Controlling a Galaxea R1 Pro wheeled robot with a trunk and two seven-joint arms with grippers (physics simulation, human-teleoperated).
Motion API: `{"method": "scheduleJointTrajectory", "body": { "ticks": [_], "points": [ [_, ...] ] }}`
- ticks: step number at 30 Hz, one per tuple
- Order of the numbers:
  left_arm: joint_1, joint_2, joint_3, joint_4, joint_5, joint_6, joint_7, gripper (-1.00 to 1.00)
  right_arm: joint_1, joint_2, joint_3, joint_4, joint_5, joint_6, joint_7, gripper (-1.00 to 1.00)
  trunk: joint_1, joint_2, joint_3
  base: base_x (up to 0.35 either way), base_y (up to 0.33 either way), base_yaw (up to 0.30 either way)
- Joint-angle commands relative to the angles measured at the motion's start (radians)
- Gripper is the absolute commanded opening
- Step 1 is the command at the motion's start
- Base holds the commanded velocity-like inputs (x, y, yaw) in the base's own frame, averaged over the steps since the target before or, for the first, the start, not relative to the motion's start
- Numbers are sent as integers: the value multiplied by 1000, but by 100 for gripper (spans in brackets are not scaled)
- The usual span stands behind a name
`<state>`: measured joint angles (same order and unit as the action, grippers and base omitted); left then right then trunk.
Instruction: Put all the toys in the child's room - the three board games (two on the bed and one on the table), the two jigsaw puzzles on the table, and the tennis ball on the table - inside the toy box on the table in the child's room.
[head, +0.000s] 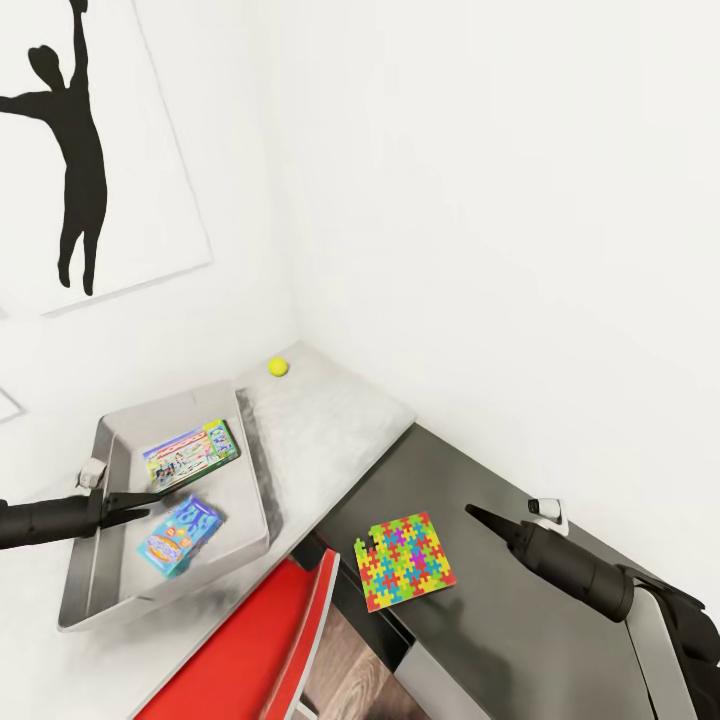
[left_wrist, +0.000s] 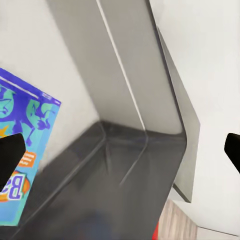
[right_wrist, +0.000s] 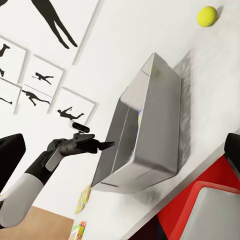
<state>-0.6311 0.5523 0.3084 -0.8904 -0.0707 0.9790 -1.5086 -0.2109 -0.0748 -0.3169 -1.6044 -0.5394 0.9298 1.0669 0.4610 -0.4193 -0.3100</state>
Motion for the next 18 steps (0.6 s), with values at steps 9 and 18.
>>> {"method": "scheduleJointTrajectory", "body": {
  "ticks": [9, 18],
  "points": [
    [-1, 0, 1, -1, -8, 9, -9, 100, -1, 1, -1, 0, -1, 4, 2, 100, 1, -2, -1, 0, 0, 0],
    [0, 6, 41, -2, -7, 4, -59, 100, -1, 1, -1, 0, -1, 3, 4, 100, 1, -2, 9, 0, 0, -34]
  ]
}}
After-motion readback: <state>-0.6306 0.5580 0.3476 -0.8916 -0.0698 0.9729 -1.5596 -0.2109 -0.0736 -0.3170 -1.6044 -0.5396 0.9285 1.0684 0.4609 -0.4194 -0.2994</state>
